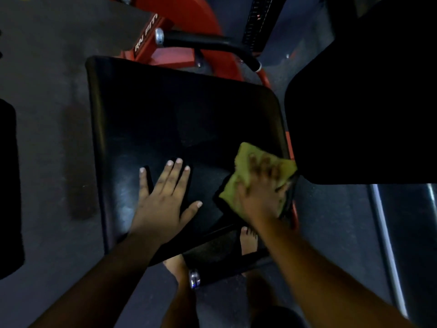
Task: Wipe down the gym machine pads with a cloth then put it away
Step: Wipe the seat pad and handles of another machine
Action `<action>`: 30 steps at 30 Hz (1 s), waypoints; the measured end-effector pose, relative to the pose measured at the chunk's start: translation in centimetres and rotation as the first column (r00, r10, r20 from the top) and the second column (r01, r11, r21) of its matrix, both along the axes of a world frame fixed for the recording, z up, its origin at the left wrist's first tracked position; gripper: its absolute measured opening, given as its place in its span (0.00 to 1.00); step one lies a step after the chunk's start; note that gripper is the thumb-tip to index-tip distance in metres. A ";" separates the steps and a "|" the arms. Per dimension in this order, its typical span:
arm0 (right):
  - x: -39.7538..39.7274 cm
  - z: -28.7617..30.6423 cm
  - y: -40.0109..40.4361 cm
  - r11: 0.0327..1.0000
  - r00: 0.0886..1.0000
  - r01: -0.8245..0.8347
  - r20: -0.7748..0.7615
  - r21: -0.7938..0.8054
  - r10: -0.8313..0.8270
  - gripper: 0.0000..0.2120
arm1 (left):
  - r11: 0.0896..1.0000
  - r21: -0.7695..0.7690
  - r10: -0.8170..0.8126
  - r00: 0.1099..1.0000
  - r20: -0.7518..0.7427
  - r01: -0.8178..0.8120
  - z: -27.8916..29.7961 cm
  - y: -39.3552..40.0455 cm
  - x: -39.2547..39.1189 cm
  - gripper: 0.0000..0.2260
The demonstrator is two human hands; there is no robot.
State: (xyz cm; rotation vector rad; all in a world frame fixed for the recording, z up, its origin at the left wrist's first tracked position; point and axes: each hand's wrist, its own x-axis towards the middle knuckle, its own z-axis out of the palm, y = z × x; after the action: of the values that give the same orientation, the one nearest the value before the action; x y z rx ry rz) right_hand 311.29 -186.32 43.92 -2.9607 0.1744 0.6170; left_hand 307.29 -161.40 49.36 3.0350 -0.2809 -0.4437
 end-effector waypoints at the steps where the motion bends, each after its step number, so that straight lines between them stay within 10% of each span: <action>1: -1.7 0.6 2.4 0.997 0.997 -0.065 0.032 0.051 0.063 0.39 | 1.000 0.000 -0.010 1.000 0.004 0.010 -0.2 -0.4 0.6 0.38; 5: -3.6 1.2 1.8 0.945 0.958 -0.286 0.066 0.160 0.279 0.37 | 1.000 0.002 -0.031 0.999 0.015 0.031 -0.4 -1.1 3.5 0.38; 12: 5.4 -1.7 -1.6 0.938 0.938 0.345 -0.031 0.024 -0.344 0.36 | 0.988 0.146 0.044 0.999 0.016 -0.045 0.0 4.2 6.9 0.39; 18: -1.1 0.5 1.4 0.992 0.997 -0.005 -0.071 0.124 0.014 0.35 | 0.985 0.169 0.021 1.000 -0.006 -0.020 0.1 3.9 7.1 0.41; 24: 16.0 -1.8 6.0 0.966 0.970 0.241 -0.016 0.095 -0.241 0.35 | 0.990 0.139 0.008 1.000 0.017 -0.011 0.0 4.1 7.3 0.41; 30: 2.1 1.7 7.8 0.935 0.940 -0.328 0.146 0.137 0.309 0.36 | 0.990 0.139 0.007 0.999 0.033 -0.011 0.4 4.2 7.3 0.42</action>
State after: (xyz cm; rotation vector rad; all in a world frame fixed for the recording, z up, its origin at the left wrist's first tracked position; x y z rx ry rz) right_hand 313.43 -178.48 45.65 -2.8771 -0.3582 0.4531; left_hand 314.58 -157.22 49.73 3.1805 -0.2477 -0.4311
